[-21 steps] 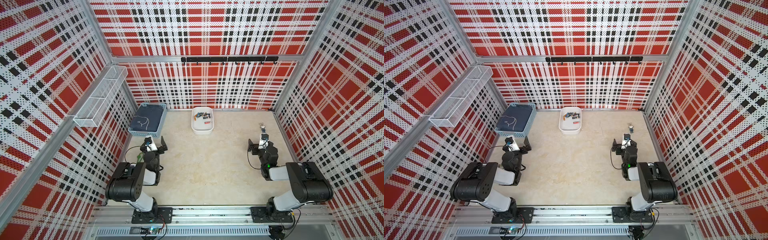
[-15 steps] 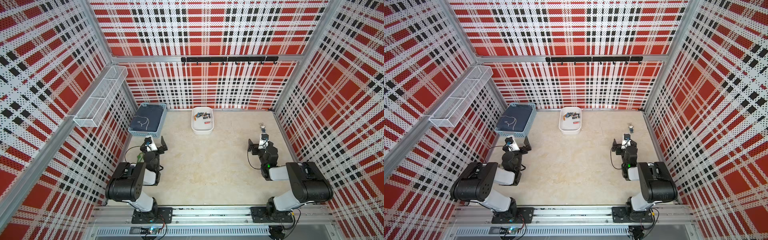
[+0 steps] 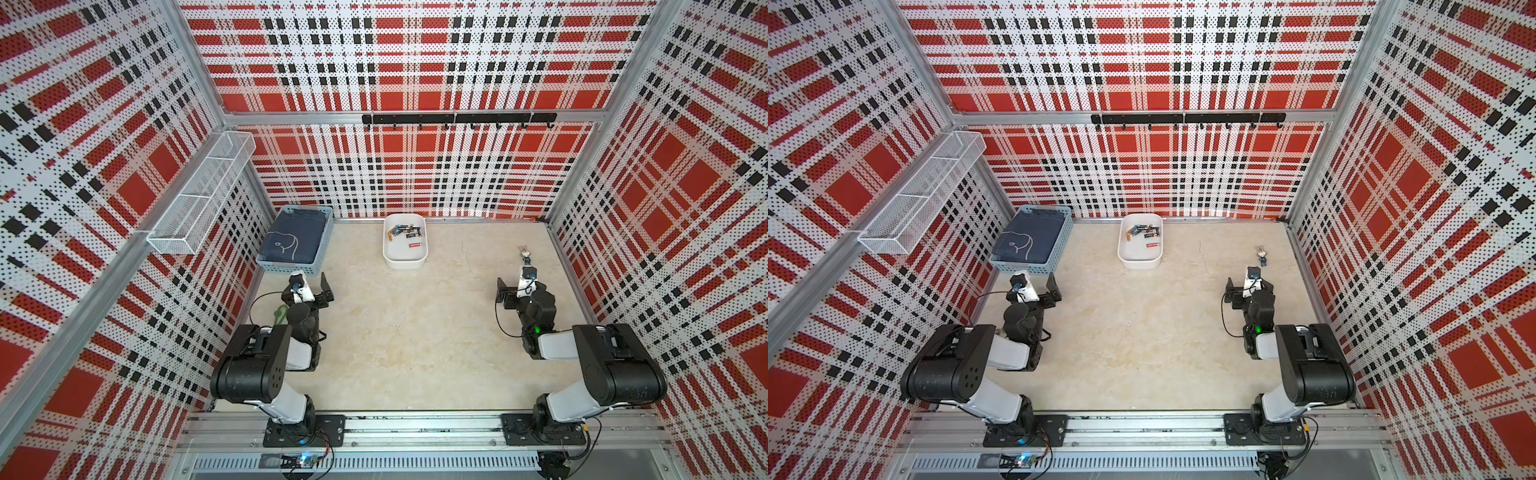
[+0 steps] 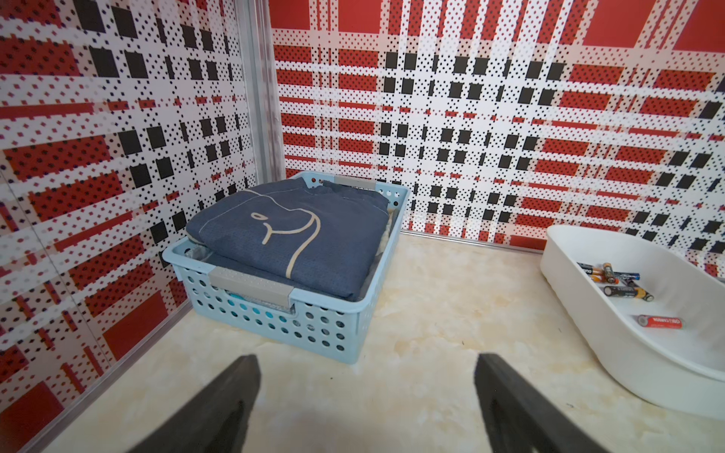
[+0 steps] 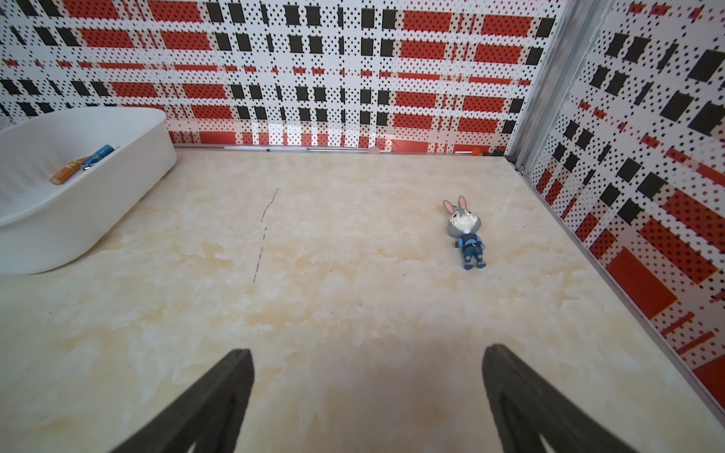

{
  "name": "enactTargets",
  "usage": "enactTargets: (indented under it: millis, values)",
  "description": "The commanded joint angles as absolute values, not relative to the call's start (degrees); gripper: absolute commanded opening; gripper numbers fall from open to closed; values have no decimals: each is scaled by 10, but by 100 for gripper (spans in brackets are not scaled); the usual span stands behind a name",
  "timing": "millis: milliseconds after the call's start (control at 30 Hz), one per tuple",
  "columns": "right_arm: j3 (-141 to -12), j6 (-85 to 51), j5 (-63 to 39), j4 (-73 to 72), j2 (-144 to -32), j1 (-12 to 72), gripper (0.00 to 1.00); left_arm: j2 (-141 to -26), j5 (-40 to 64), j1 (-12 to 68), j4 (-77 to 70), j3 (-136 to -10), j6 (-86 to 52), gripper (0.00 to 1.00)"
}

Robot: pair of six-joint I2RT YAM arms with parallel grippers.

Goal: Take the batteries out of the storage box
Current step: Move the storage box to the center of the board.

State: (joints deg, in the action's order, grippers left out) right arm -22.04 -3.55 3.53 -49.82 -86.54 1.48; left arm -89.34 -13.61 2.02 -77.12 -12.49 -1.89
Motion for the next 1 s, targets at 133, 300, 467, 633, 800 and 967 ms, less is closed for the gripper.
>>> enactTargets:
  millis: [133,300,467,633,800,967]
  values:
    - [-480,-100,33,-101,-794,68,87,-752,-253,167,-411,-312,-29,77]
    - [-704,-134,-27,51,-928,154,82,-908,-131,197,-176,-604,-119,74]
    - [-914,-201,-92,119,-1087,197,81,-1096,-47,214,-13,-876,-152,71]
    - [-1121,-214,-52,212,-1228,217,79,-1249,-51,234,134,-1098,-152,66]
    - [-1215,-223,-32,261,-1305,218,77,-1322,-72,233,177,-1174,-178,66]
    - [-1286,-214,-33,305,-1364,224,75,-1372,-79,219,212,-1220,-189,62]
